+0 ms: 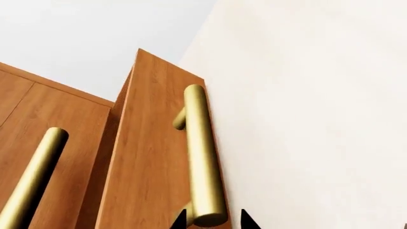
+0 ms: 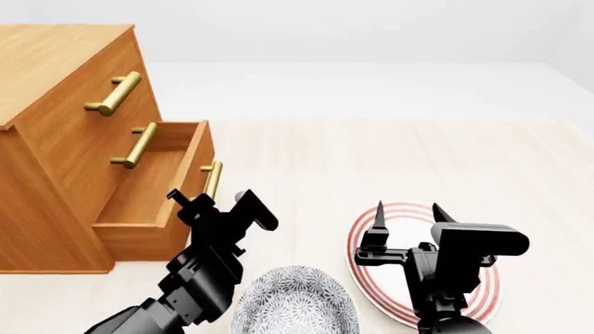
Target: Open the bottom drawer of the cabinet.
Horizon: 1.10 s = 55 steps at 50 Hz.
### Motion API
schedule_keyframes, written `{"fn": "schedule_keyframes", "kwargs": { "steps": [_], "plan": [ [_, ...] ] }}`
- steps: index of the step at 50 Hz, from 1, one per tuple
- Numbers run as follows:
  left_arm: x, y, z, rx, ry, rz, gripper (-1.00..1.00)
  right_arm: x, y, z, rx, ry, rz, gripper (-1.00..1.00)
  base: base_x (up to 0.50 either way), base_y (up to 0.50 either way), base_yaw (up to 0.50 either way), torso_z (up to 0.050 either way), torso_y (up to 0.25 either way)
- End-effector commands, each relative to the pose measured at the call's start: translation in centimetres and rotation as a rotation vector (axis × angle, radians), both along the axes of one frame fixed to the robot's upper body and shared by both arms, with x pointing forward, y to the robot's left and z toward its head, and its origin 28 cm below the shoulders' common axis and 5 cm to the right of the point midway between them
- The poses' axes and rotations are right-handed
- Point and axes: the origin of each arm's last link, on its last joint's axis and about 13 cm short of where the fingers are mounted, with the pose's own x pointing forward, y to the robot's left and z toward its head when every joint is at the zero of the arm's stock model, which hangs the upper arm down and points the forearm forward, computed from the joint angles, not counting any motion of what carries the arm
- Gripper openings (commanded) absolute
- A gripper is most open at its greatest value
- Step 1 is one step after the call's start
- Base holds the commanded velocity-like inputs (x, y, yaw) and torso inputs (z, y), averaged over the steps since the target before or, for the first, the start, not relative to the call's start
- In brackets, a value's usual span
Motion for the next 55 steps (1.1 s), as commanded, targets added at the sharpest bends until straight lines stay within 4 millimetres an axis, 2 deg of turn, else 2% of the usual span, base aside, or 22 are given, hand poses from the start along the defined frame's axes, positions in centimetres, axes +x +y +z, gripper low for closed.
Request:
{"fn": "schedule_keyframes", "kwargs": {
  "steps": [1,3,4,18,24,27,29,31,34,38,49,55],
  "plan": [
    [-0.2,-0.3,0.5,0.068,-0.065,0.008,-1.0,0.0,0.0,-0.1,0.003,0.001,0.0,1.0,0.0,0.0,0.0,0.0,0.0],
    [-0.5,-0.4,0.8,0.065,-0.067,-0.008,-1.0,0.0,-0.1,-0.1,0.002,0.002,-0.001,1.0,-0.01,0.0,0.0,0.0,0.005],
    [-0.7,-0.6,1.0,0.051,-0.074,-0.025,1.0,0.0,-0.1,-0.1,0.003,0.002,-0.001,1.0,-0.01,0.0,0.0,0.0,0.0],
    [-3.4,-1.2,5.8,-0.037,-0.173,-0.094,1.0,0.1,0.0,0.1,0.002,-0.002,-0.002,1.0,0.0,0.0,0.0,0.0,0.0],
    [-2.6,-0.4,10.2,-0.286,-0.308,-0.051,1.0,0.2,0.0,0.0,0.006,-0.001,-0.002,1.0,0.0,0.0,0.0,0.0,0.0],
    [-1.5,0.7,13.1,-0.538,-0.355,0.016,1.0,0.2,0.0,0.0,0.005,-0.002,-0.001,1.0,0.0,0.0,0.0,0.0,0.0],
    [-0.4,1.4,13.6,-0.628,-0.356,0.1,1.0,0.1,0.0,0.0,0.006,-0.003,0.0,1.0,0.0,0.0,0.0,0.0,0.0],
    [0.2,1.9,13.4,-0.71,-0.291,0.121,1.0,0.1,0.1,-0.1,0.006,-0.002,0.0,1.0,0.0,0.0,0.0,0.0,0.0],
    [1.3,2.6,12.8,-0.75,-0.23,0.171,1.0,0.1,0.0,0.0,0.007,-0.003,-0.002,1.0,0.0,0.0,0.0,0.0,0.0],
    [1.7,2.9,12.3,-0.795,-0.15,0.188,1.0,0.1,0.0,0.0,0.007,-0.003,-0.002,1.0,0.0,0.0,0.0,0.0,0.0],
    [3.2,4.2,10.3,-0.783,-0.078,0.282,1.0,0.1,0.0,0.0,0.005,-0.004,-0.004,1.0,0.0,0.0,0.0,0.0,0.0],
    [3.5,4.5,9.9,-0.83,-0.009,0.287,1.0,0.1,0.1,0.1,0.004,-0.004,-0.002,1.0,0.0,0.0,0.0,0.0,0.0]
  ]
}}
